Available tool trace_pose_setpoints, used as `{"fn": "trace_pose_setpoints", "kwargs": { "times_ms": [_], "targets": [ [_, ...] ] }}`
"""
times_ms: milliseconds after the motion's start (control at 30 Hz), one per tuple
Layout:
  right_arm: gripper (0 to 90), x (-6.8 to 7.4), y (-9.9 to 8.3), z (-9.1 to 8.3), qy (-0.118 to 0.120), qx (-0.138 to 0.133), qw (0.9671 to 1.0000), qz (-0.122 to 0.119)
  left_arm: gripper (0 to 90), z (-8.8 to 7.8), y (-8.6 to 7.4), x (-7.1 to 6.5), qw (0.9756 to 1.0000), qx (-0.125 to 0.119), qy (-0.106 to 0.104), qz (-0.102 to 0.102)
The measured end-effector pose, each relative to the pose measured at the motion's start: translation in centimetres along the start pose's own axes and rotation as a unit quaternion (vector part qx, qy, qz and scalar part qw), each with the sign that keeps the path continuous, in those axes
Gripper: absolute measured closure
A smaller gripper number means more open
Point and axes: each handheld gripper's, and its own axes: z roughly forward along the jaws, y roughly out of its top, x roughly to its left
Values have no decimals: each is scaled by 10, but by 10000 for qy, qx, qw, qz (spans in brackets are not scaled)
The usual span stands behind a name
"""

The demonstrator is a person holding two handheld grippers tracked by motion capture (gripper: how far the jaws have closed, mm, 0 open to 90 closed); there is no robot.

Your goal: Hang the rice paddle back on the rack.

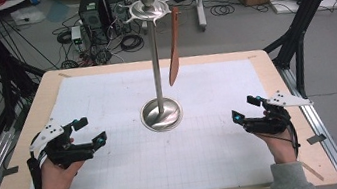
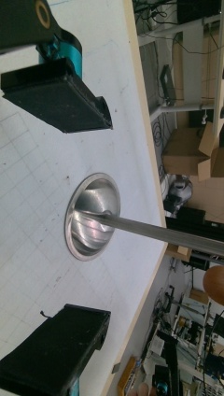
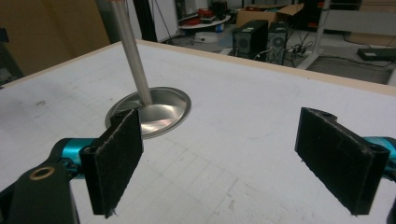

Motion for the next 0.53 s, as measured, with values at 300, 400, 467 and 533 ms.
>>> {"fn": "trace_pose_setpoints", "kwargs": {
  "times_ms": [300,400,467,533],
  "targets": [
    [141,-12,-9,-14,-339,-71,9994,41,83,-2,-8,10,9999,0,130,-91],
    [141,-16,-12,-18,-403,-135,9990,151,83,-3,-9,12,9998,1,173,-115],
    [141,-17,-13,-18,-424,-147,9989,155,83,-2,-10,13,9997,3,194,-126],
    [141,-17,-13,-17,-425,-120,9989,142,83,-2,-10,13,9998,12,189,-111]
  ]
}}
